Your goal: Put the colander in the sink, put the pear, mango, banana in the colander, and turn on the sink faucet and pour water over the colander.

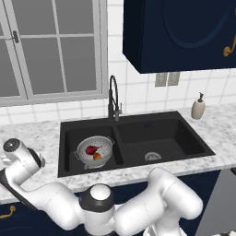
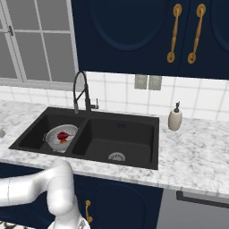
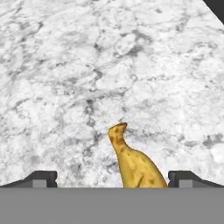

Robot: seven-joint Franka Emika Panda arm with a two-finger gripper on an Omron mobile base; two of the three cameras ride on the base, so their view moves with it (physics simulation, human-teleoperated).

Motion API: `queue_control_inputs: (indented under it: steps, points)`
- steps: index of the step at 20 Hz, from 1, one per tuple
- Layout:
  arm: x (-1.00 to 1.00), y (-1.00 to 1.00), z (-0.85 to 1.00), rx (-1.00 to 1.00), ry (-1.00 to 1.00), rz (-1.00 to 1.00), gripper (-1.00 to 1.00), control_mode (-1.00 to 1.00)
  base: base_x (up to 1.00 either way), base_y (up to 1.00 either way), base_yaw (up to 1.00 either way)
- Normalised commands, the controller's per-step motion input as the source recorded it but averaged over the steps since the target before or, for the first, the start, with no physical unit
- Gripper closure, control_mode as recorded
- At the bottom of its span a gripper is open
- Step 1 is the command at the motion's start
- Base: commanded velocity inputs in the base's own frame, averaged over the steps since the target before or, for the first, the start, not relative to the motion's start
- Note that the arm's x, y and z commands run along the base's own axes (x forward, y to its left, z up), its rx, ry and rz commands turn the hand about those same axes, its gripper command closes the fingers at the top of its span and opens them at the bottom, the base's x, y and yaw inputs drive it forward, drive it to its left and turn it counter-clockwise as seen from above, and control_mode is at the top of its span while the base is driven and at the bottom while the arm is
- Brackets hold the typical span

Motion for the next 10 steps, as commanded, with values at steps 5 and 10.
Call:
queue_control_inputs:
  steps: [5,10]
  points:
    - [0.2,0.43,-0.66,-0.03,0.0,0.0,-1.0,-1.0,0.0,0.0,0.0]
    - [-0.74,0.11,-0.94,0.0,-0.04,0.0,-1.0,-1.0,0.0,0.0,0.0]
